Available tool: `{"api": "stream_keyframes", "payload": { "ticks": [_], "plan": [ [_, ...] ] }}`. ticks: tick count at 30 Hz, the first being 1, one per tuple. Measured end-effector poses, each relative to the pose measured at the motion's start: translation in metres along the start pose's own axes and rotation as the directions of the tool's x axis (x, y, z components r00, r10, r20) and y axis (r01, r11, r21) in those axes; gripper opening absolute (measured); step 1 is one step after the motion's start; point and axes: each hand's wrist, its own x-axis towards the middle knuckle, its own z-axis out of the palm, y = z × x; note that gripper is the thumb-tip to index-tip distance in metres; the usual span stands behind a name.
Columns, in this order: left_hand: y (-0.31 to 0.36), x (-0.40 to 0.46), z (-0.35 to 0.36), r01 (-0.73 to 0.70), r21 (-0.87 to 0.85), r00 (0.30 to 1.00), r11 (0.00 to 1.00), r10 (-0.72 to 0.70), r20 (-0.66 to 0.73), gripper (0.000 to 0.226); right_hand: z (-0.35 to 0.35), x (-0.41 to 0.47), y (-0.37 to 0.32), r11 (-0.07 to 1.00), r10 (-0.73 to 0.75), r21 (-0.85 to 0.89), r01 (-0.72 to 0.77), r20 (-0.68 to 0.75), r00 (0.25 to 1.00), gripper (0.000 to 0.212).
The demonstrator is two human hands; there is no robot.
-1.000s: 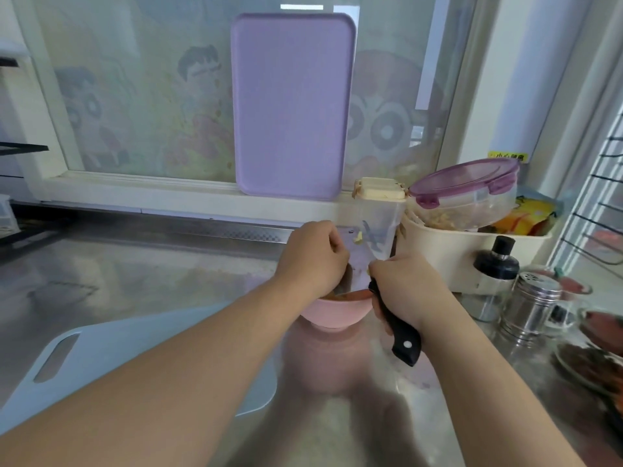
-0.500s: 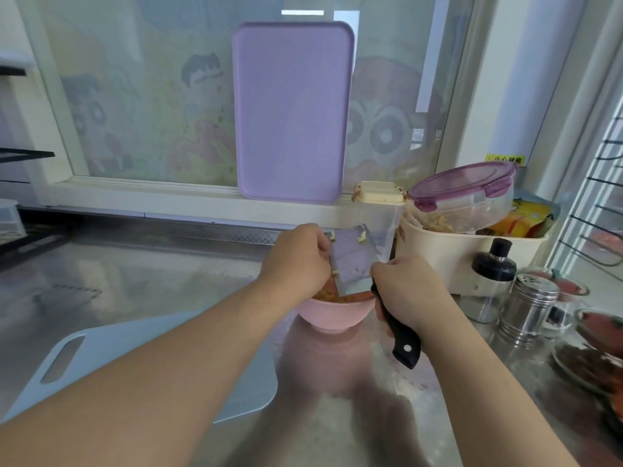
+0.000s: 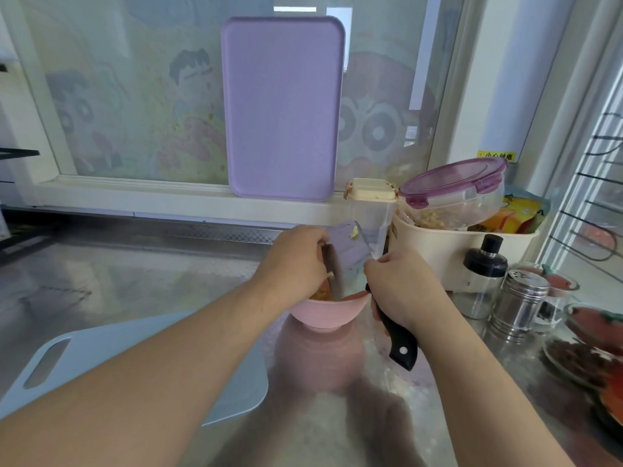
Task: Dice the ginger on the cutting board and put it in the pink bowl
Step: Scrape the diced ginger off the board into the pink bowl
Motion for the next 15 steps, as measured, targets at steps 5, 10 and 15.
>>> {"api": "stream_keyframes", "payload": {
  "ticks": [5,10,15],
  "plan": [
    [-0.007,-0.009,-0.006,0.020,-0.089,1.000,0.996,-0.022,-0.018,0.043,-0.001,0.000,0.000,1.000,-0.022,0.008,0.022,-0.023,1.000,0.033],
    [-0.013,-0.013,-0.004,-0.104,-0.074,0.992,0.992,0.098,-0.079,0.012,0.001,0.000,0.001,1.000,-0.016,0.023,0.016,-0.024,1.000,0.032],
    [-0.023,-0.012,0.002,-0.165,0.072,0.986,0.984,0.166,-0.008,0.009,0.004,-0.002,0.000,0.999,-0.027,0.021,0.028,-0.022,0.999,0.037]
  ]
}}
